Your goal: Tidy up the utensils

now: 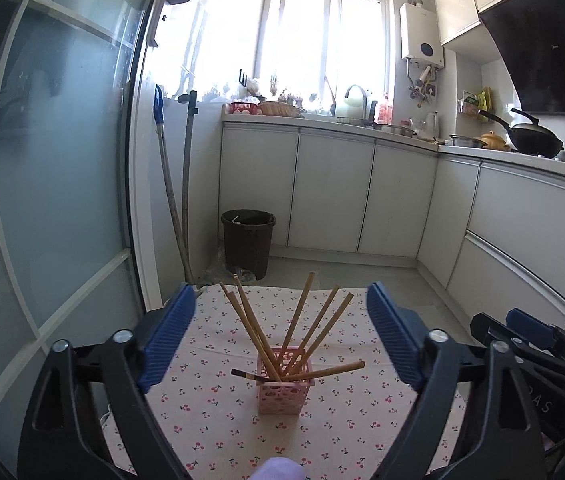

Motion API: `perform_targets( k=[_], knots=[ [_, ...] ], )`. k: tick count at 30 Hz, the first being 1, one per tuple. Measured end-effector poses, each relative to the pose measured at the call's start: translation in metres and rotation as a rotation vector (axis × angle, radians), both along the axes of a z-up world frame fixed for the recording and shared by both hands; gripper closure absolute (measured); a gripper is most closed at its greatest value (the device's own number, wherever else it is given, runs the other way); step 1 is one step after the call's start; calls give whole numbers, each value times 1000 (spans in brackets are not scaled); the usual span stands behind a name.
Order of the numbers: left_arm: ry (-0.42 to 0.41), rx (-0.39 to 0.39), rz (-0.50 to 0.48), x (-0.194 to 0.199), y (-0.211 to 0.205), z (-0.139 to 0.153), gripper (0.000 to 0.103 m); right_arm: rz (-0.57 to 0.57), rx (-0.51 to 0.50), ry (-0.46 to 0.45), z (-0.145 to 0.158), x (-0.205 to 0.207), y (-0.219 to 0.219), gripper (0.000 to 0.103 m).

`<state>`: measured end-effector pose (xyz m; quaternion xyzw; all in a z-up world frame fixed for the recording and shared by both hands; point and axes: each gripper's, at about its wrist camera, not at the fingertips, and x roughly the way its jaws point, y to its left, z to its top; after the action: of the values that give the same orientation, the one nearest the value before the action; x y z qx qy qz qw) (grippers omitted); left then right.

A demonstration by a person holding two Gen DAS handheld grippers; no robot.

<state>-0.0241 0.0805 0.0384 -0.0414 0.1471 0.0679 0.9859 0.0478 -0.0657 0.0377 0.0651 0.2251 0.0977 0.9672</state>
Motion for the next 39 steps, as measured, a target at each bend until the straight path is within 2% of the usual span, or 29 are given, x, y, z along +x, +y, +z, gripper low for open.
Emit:
perform_targets(
  k=[2, 6, 11, 14, 20, 23, 29, 39],
  knots=[
    [-16, 31, 16, -4, -9, -2, 7, -37, -11, -1, -4, -3, -7, 44],
    [-42, 80, 47, -7, -20, -1, 7, -102, -29, 3, -10, -5, -19, 37],
    [-1, 113, 37, -4, -35, -12, 7, -141, -41, -18, -11, -10, -25, 31],
    [20, 134, 48, -2, -39, -15, 7, -173, -50, -45, -9, -15, -27, 24],
    [-9, 132, 63, -7, -41, -12, 7, -269, -87, -79, -13, -21, -31, 8],
    [11, 148, 73, -3, -44, -15, 7, -299, -93, -81, -15, -20, -32, 7],
    [82, 133, 26, 8, -47, -26, 7, -315, -87, -45, -17, -13, -33, 7],
    [113, 108, 23, 14, -47, -30, 7, -346, -106, 17, -27, -5, -35, 7]
  ],
)
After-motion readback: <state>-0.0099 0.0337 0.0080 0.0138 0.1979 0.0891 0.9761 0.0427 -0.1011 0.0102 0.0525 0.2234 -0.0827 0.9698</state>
